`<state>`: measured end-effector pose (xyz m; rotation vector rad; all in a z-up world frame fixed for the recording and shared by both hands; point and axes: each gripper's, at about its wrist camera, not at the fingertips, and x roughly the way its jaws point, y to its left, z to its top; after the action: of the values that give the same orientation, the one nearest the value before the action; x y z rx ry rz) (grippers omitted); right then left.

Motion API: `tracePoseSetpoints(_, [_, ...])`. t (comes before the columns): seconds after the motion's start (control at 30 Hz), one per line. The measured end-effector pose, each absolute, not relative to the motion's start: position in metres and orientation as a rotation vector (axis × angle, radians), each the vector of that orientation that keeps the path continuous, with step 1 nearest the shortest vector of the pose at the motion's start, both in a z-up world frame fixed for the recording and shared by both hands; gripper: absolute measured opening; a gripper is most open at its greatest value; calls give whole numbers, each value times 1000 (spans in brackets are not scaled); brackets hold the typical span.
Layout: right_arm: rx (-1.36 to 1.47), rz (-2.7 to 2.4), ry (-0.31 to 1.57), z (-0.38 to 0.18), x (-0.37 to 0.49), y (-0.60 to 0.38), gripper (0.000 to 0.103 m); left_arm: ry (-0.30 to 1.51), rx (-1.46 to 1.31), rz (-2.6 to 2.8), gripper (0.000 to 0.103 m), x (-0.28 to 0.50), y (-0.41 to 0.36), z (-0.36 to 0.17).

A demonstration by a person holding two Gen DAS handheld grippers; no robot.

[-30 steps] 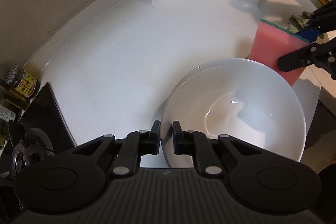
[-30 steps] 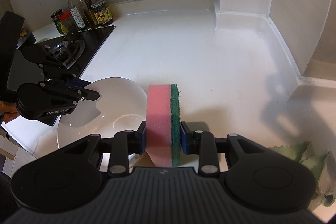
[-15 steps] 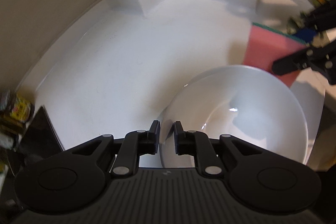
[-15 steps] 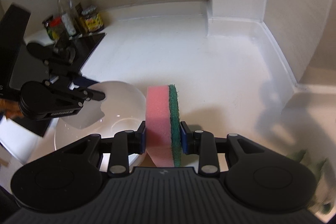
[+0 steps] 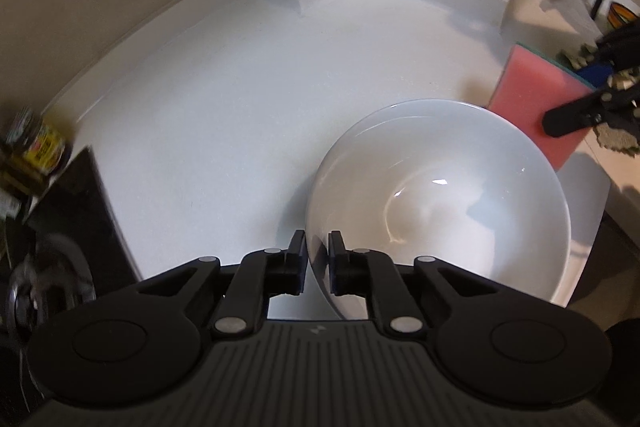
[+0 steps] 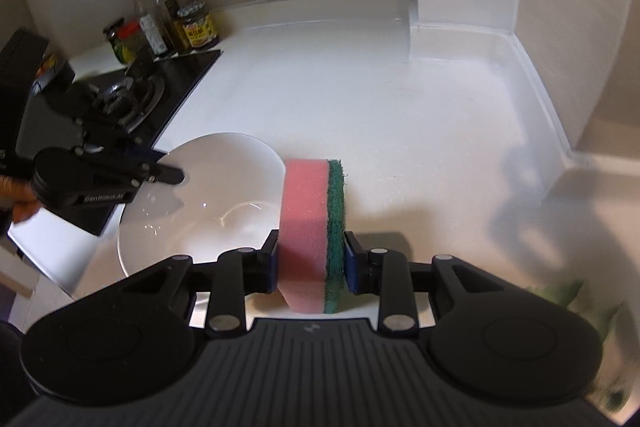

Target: Clean bowl

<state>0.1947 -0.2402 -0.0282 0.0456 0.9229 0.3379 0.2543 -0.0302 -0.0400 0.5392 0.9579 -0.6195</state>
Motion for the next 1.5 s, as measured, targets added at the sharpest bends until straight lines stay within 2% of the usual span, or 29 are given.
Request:
tracePoseSetpoints(0.23, [10, 283, 773, -18, 206, -229, 27, 945, 540, -672, 9, 271, -46, -40])
tracePoseSetpoints(0.47, [-229, 467, 521, 34, 147, -210, 27, 987, 348, -610, 14, 265, -16, -36])
tracePoseSetpoints(0.6, [-367, 650, 546, 29, 130, -180, 27, 1000, 318, -632, 13, 264, -8, -37])
tracePoseSetpoints(0.63, [-446, 677, 559, 21, 128, -168, 27, 1008, 317, -639, 6, 264, -9, -38])
tracePoseSetpoints(0.73, [-633, 720, 600, 1, 126, -139, 27, 1005, 359, -643, 5, 267, -17, -39])
tracePoseSetpoints(0.83, [-684, 754, 616, -8, 128, -122, 27, 994, 391, -652, 4, 270, -24, -39])
tracePoseSetpoints(1.03, [-718, 776, 649, -19, 133, -102, 27, 975, 425, -726, 5, 284, -35, -37])
tracePoseSetpoints(1.23, [-914, 836, 664, -20, 127, -122, 27, 968, 467, -766, 6, 290, -40, -35])
tracePoseSetpoints(1.33, [-955, 842, 662, -23, 127, -119, 27, 974, 436, -715, 7, 285, -35, -33])
tracePoseSetpoints(1.4, [-971, 844, 659, -24, 127, -115, 27, 974, 408, -662, 12, 277, -25, -31])
tracePoseSetpoints(1.5, [-996, 847, 653, -27, 126, -109, 27, 1001, 325, -600, 12, 266, -12, -31])
